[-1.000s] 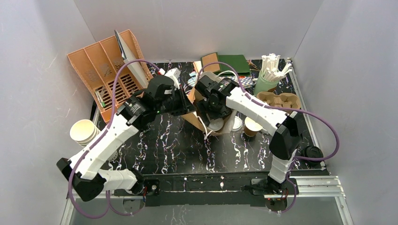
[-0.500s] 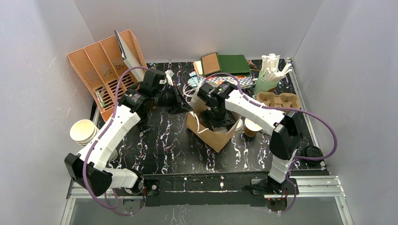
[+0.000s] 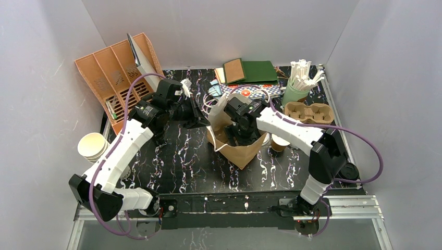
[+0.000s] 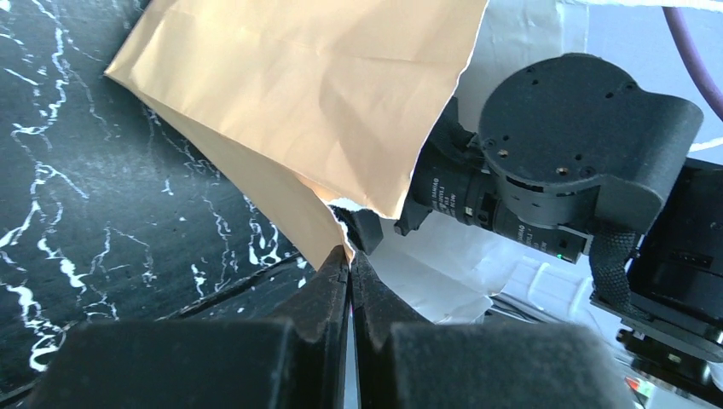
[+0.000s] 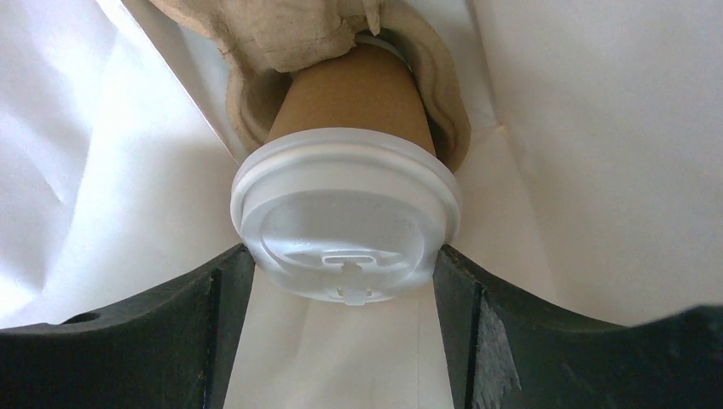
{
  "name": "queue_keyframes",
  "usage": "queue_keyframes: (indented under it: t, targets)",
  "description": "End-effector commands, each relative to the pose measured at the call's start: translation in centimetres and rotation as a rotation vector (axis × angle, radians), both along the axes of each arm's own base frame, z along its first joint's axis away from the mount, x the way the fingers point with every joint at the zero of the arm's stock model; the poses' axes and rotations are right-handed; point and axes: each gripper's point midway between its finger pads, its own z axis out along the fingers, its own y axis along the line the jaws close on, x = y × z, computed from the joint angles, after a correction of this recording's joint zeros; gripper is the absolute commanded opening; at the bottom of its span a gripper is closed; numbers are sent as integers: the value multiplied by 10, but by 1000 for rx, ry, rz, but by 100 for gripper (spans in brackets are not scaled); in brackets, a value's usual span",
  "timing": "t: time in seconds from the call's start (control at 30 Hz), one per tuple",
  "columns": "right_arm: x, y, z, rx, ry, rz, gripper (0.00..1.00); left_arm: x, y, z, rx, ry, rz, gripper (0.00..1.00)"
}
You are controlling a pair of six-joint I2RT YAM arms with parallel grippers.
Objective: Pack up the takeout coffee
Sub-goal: Place the coffee cup on the cup tray, then move the takeout bag to the center of the board.
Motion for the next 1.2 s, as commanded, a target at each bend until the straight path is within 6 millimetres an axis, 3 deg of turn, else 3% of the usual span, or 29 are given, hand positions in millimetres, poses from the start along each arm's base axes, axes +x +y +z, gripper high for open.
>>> queue_keyframes:
  t: [0.0, 0.2, 0.33, 0.37, 0.4, 0.47, 0.5, 0.77, 1.0, 1.17]
  targets:
    - [-4, -8, -40, -59, 30, -21, 36, 0, 17, 0, 93, -32, 19, 0]
    - [-8, -16, -60, -95, 33, -23, 36, 2, 18, -4, 109, -27, 18, 0]
    - [-1, -15, -43, -103, 6, -14, 41, 4, 17, -4, 113, -28, 16, 0]
    - [3, -12, -32, -95, -12, -11, 51, 5, 18, -4, 119, -29, 15, 0]
    - [8, -9, -20, -81, -35, -12, 69, 5, 18, -4, 124, -28, 14, 0]
    - [17, -2, 5, -37, -84, -16, 96, 7, 18, -4, 134, -29, 12, 0]
    - [20, 3, 16, -10, -106, -15, 98, 8, 18, -3, 137, -30, 11, 0]
    - [44, 26, 79, 142, -254, -25, 98, 13, 13, -4, 137, -24, 0, 1]
    - [46, 31, 97, 222, -311, 3, 98, 17, 13, 0, 153, -27, -5, 1]
    - [47, 42, 122, 360, -376, 21, 98, 17, 15, 0, 162, -24, 2, 1]
